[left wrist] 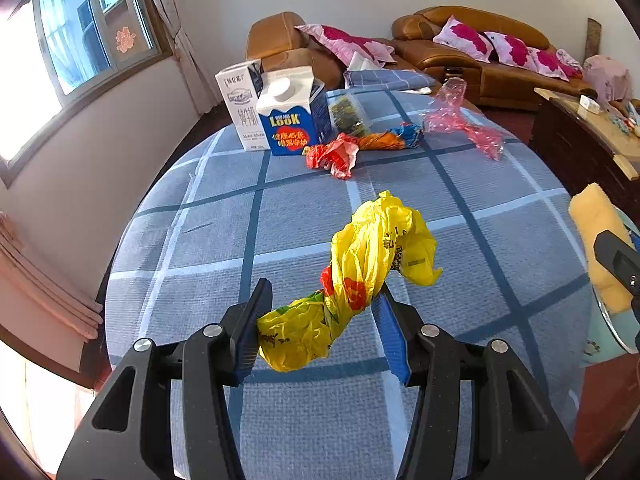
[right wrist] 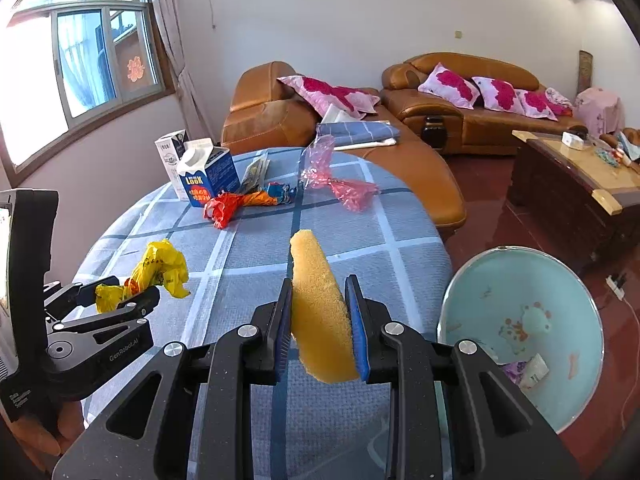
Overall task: Collect trash
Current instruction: 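Carry the yellow sponge and yellow plastic bag over the bucket with both grippers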
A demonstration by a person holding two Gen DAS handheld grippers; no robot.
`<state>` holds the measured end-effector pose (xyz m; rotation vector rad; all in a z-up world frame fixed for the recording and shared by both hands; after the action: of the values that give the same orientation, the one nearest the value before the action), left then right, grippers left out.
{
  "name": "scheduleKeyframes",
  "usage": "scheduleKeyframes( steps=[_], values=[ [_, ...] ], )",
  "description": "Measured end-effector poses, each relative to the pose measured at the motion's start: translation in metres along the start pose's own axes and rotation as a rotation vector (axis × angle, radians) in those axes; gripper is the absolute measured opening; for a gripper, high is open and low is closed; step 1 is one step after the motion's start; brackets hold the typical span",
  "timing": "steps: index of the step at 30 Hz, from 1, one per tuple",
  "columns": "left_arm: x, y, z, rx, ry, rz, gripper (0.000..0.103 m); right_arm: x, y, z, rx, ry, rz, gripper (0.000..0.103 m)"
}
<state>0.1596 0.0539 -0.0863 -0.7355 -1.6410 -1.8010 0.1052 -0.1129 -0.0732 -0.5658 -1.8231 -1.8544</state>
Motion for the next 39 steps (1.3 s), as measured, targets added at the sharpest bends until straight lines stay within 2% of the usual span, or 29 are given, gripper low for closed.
scheduleKeyframes(
  steps=[21, 39],
  values=[
    [0.047, -0.007, -0.026, -0.019, -0.028, -0.068, 0.051, 0.033, -0.021, -0.025, -0.044, -0.032, -0.028, 0.027],
    [0.063, -0.012, -0.064, -0.07, -0.068, -0.086, 0.051, 0.051, -0.036, -0.057, -0.103, -0.077, -0.04, 0.027]
  ],
)
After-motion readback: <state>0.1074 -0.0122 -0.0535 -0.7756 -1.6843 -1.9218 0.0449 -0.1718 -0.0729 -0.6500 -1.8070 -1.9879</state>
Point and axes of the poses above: each gripper's, at about its wrist camera, not at the fingertips, and x roughly against the way its jaws point, z to its left, y to its top, the point moved 3 cm from there along -x, roughly the way its jaws point, and after that the axes turned 7 degrees about x, right-handed, at the moved point
